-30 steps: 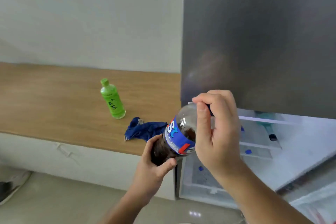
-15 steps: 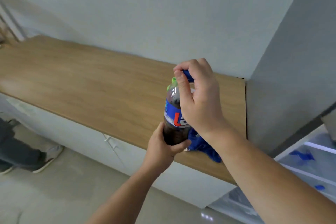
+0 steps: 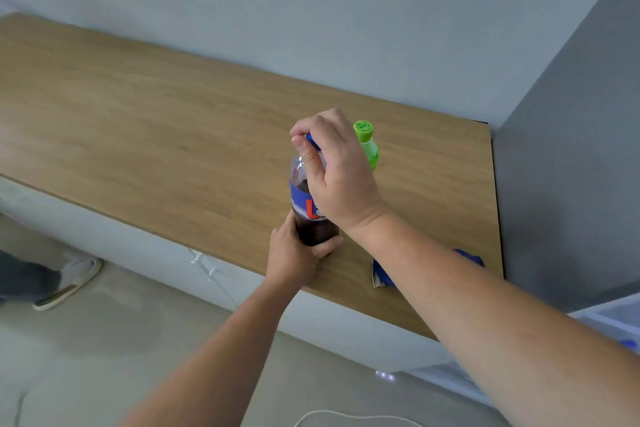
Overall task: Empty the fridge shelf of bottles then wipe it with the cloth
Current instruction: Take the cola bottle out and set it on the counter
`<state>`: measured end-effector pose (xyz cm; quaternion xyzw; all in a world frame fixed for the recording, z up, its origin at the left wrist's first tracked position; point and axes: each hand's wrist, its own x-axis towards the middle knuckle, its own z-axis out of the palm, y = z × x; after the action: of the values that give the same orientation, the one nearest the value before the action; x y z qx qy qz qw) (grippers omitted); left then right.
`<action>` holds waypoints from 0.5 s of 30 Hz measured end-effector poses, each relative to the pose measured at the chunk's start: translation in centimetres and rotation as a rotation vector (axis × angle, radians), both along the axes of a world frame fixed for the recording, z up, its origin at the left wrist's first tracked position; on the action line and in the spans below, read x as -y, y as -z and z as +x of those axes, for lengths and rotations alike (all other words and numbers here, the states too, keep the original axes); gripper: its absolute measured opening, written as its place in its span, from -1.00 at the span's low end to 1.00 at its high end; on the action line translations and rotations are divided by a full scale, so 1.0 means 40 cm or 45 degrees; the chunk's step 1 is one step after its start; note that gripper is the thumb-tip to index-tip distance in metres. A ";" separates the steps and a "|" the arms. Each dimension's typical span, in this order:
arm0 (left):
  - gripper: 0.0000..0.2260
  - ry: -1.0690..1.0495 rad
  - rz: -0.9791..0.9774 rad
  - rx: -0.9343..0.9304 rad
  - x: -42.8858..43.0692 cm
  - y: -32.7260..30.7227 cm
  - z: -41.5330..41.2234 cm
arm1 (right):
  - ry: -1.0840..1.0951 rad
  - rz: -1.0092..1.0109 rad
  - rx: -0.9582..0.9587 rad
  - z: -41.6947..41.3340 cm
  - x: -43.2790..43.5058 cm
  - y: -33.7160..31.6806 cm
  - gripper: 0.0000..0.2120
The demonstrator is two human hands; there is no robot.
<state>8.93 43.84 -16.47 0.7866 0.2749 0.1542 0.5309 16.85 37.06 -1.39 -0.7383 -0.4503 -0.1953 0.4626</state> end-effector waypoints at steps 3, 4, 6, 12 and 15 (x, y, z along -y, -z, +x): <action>-0.33 -0.001 0.074 -0.008 -0.010 0.016 0.007 | -0.013 -0.037 -0.080 0.007 0.007 0.003 -0.83; -0.26 -0.005 0.098 -0.022 -0.012 0.018 0.008 | -0.036 -0.086 -0.108 0.007 0.015 -0.001 -0.76; 0.00 -0.034 0.175 -0.087 -0.002 0.017 0.003 | -0.079 -0.179 -0.146 -0.005 0.053 -0.003 -0.54; -0.07 -0.235 0.255 -0.043 0.212 -0.043 -0.141 | 0.015 -0.205 -0.220 -0.112 0.336 0.068 -0.42; -0.41 0.032 0.302 0.186 0.371 -0.016 -0.218 | 0.027 -0.246 -0.308 -0.174 0.516 0.121 -0.50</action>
<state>0.20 28.99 -15.85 0.8340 0.2055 0.2358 0.4545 9.90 16.41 -6.24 -0.8023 -0.4002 -0.0657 0.4380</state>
